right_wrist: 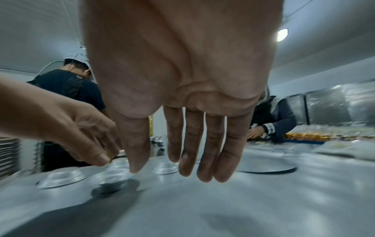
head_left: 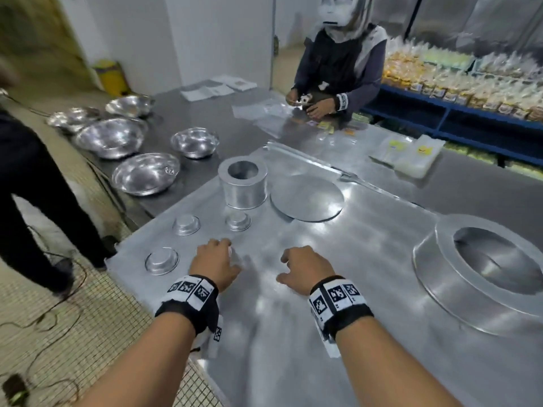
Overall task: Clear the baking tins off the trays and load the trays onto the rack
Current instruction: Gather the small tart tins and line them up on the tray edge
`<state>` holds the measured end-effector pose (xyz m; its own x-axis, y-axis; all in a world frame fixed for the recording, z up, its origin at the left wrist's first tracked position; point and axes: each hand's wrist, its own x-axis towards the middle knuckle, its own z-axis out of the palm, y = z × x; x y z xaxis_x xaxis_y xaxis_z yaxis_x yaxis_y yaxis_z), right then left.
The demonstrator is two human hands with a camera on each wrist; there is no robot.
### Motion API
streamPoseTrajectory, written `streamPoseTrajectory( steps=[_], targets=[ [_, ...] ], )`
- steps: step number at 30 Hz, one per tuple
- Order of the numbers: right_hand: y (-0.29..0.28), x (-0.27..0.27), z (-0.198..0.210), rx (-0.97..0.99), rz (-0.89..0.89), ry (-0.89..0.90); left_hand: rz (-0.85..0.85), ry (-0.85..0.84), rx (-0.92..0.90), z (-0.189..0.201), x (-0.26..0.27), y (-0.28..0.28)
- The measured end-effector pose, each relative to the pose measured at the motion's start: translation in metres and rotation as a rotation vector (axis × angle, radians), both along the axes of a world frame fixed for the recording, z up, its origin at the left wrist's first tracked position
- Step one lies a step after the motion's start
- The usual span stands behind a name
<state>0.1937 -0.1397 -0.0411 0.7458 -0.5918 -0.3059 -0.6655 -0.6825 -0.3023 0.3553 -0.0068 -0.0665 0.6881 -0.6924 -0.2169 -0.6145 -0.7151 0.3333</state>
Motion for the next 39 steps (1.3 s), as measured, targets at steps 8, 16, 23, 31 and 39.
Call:
streamPoseTrajectory(
  steps=[8, 16, 23, 31, 39],
  targets=[
    [0.016, 0.062, -0.036, 0.008, 0.104, 0.052, 0.056, 0.049, 0.067, -0.032, 0.048, -0.007],
    [-0.011, 0.120, -0.060, -0.046, 0.091, 0.030, 0.081, 0.073, 0.076, -0.039, 0.065, 0.002],
    [-0.036, 0.185, -0.077, -0.120, 0.048, 0.020, 0.085, 0.119, 0.155, -0.024, 0.066, 0.018],
    [-0.046, 0.213, -0.097, -0.168, -0.062, 0.025, 0.061, 0.150, 0.195, -0.020, 0.066, 0.021],
    [-0.047, 0.205, -0.075, -0.025, -0.117, -0.090, 0.115, 0.188, 0.151, -0.015, 0.063, 0.021]
  ],
)
